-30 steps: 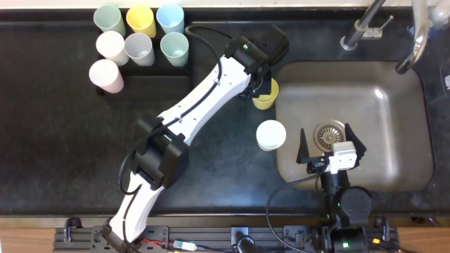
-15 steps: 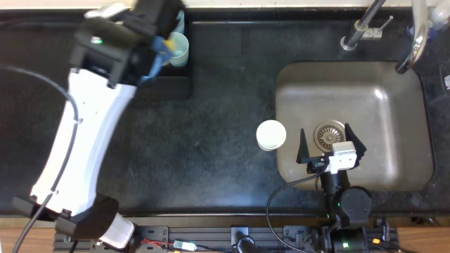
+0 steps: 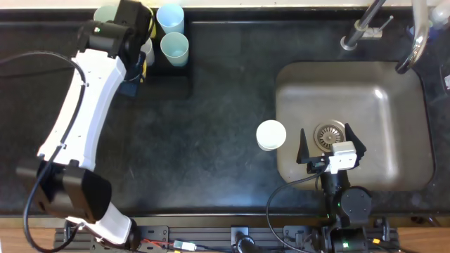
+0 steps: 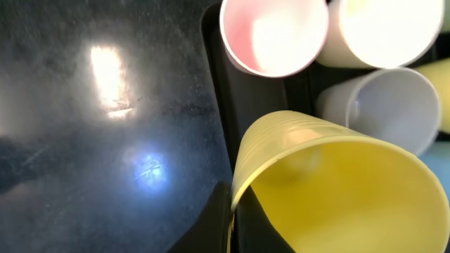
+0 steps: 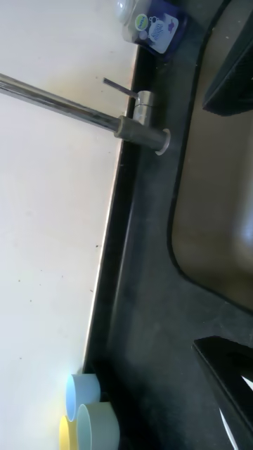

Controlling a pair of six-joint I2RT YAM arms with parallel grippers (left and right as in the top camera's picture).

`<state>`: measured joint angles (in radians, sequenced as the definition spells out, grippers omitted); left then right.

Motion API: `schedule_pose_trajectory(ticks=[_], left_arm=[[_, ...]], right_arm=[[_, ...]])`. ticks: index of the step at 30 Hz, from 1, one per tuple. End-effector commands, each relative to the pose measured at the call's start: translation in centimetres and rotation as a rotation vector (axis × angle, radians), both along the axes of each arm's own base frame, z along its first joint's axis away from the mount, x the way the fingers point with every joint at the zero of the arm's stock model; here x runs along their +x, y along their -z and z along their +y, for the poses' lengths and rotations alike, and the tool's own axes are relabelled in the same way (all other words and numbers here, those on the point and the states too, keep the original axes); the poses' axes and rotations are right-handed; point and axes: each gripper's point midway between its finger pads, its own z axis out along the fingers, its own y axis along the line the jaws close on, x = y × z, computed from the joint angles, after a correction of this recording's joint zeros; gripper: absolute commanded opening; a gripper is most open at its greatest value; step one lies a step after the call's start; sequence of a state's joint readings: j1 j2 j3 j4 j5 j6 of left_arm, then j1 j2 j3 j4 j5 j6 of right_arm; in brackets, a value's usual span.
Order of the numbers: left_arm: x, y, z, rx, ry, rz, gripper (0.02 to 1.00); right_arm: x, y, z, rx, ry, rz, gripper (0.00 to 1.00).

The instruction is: Store Cups

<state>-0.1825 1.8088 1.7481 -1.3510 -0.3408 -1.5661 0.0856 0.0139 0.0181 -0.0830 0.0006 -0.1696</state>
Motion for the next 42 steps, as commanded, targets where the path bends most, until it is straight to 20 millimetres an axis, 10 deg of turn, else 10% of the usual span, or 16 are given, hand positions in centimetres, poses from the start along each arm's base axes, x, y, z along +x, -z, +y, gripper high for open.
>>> schedule_pose_trajectory(ticks=[1, 17, 42], left_arm=[[-0.1, 1.5, 0.6, -0.048, -0.06, 0.029, 0.036], [1.4, 6.2, 0.2, -0.068, -0.07, 0.113, 0.034], [2.1, 8.2, 1.2, -0.09, -0.077, 0.143, 0.075]], right_arm=[[0.0, 0.3, 0.0, 0.001, 0.001, -0.002, 0.996], [0.0, 0.3, 0.0, 0.001, 0.001, -0.002, 0.998], [0.0, 0.3, 0.0, 0.001, 0.001, -0.002, 0.998]])
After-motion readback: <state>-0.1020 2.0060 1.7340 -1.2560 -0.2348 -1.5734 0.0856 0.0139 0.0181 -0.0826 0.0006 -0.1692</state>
